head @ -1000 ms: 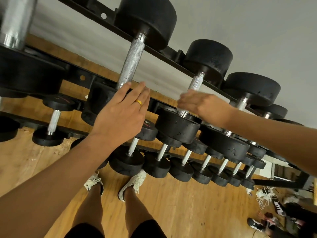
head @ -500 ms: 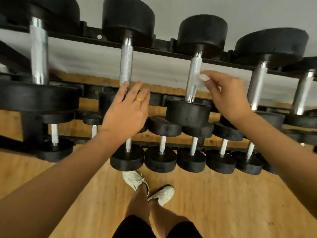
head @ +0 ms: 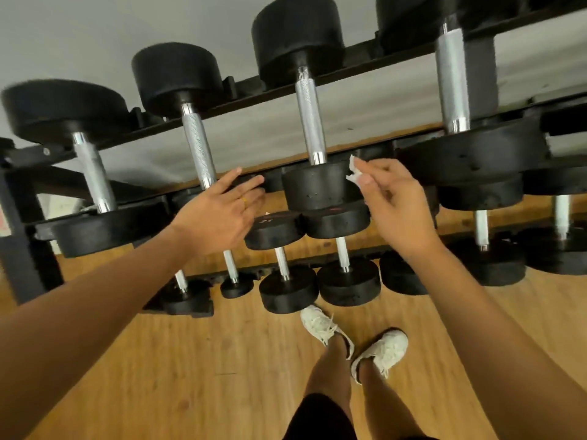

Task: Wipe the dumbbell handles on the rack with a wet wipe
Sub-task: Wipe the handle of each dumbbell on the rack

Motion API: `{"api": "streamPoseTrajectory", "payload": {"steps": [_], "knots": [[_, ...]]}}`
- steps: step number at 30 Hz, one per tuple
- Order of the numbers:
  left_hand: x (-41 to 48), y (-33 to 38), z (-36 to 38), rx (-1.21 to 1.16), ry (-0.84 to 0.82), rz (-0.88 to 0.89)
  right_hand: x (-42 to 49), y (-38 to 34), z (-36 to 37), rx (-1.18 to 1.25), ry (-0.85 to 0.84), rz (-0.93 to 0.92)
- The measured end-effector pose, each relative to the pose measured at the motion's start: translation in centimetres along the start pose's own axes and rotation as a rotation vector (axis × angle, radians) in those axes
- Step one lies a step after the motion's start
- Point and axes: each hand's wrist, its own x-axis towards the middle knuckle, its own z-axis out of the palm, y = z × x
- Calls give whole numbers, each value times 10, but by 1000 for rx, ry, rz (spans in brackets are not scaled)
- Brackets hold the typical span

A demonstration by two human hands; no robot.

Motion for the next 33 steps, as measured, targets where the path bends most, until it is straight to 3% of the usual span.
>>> {"api": "streamPoseTrajectory", "payload": {"steps": [13,23,28,33], "knots": [[1,7,3,-8,94,-38,3,6,26,52,380,177],[1,8,11,-3,164,-40,5,-3,41,134,490,283],[0,7,13,-23,162,-48,-16,-15,44,113,435,193],[1,7,13,-51,155,-58,14,-6,35,63,457,253]]}}
